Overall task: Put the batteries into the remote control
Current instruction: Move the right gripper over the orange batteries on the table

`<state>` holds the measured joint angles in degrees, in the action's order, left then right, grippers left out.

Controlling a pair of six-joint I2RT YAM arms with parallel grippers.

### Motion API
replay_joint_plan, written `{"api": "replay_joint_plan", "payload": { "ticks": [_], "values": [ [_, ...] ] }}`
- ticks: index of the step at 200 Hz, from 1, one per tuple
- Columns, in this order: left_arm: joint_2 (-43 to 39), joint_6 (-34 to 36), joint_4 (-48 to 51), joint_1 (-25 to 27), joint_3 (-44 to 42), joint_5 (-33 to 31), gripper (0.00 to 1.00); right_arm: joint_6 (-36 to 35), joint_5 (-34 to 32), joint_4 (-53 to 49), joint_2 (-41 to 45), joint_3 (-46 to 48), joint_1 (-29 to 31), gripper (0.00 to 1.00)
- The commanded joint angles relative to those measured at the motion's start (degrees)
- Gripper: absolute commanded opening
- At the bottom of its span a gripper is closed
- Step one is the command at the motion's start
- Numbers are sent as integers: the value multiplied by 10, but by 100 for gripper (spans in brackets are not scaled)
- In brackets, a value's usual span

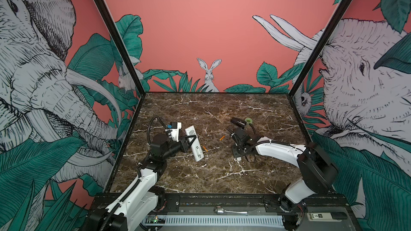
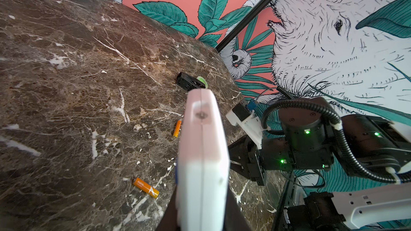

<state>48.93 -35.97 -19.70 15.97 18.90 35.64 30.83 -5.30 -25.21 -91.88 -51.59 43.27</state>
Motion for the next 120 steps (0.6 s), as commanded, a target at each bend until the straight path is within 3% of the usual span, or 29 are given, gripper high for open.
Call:
{"api": "replay_joint_plan", "payload": {
  "ticks": [1, 56, 120],
  "values": [
    [-10, 7, -5, -2, -4, 9, 0, 9, -2, 6, -13, 10, -5, 18],
    [-9, 7, -5, -2, -3, 7, 0, 9, 2, 11, -22, 9, -9, 22],
    [-13, 8, -1, -3, -2, 8, 0, 11, -2, 7, -11, 4, -12, 41]
  ]
}}
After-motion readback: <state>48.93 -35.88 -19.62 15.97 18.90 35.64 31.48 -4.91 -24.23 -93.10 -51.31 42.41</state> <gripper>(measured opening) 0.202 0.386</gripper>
